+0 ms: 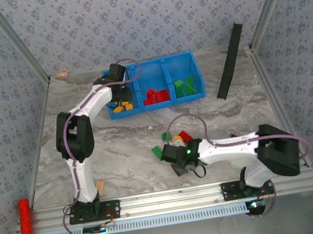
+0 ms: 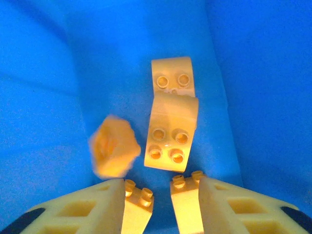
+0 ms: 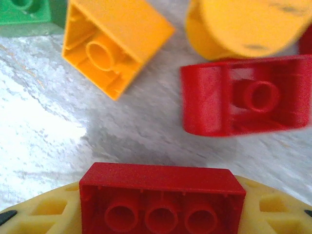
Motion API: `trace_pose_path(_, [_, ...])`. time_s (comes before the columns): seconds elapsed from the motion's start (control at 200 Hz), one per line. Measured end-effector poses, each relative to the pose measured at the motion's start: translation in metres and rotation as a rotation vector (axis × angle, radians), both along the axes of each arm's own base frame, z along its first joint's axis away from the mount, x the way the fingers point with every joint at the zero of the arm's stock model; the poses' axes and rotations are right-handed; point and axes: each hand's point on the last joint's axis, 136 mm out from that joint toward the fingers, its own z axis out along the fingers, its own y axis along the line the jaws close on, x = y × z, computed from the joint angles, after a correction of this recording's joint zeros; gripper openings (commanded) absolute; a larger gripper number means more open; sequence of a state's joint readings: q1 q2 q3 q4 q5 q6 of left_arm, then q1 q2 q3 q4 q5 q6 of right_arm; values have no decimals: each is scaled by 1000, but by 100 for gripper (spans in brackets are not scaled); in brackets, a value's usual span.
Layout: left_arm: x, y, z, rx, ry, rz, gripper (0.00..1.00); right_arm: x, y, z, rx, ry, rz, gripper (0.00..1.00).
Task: Sort the legos into containers by color
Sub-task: Pick up the lego from the bottom-center of the table, then place the lego in the container.
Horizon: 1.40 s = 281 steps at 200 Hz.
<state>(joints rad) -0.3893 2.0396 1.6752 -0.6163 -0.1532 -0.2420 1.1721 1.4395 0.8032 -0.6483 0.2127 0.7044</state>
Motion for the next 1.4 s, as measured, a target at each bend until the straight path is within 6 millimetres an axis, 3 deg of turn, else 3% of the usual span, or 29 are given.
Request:
trace_pose_path(0.295, [-2,1,1,-7,8,0,52,47,-35,71,161,-104,-114,40])
trace_pose_path(0.4, [-9,0,15,-31,-4,-9,53,72,-51,92,186,-150,-158,39])
trace_pose_path(0.49, [-17,-3,38,-80,-33,-18,54,97,-57,115,196,-190,-170,39])
trace_pose_path(0.67, [-50,-21,81,-161,-88,-75,55,170,-31,185,218,-329,-95,38])
trace_pose_path(0.805, [-91,-49,83,-184,-71,-152,55,216,-7,212,224,-425,-24,37])
trace_pose_path(0.965, [-160,-68,38,-239,68,-165,55,261,19,214,209,-476,34,37])
trace_pose_path(1.109, [-211,-78,1,-278,180,-112,56,302,42,194,200,-482,59,36])
trace_pose_path(1.239, [-239,-91,0,-327,201,-92,56,334,58,163,197,-449,64,35])
trace_pose_path(1.404, [-255,-96,5,-385,191,-53,56,363,75,125,192,-405,72,35])
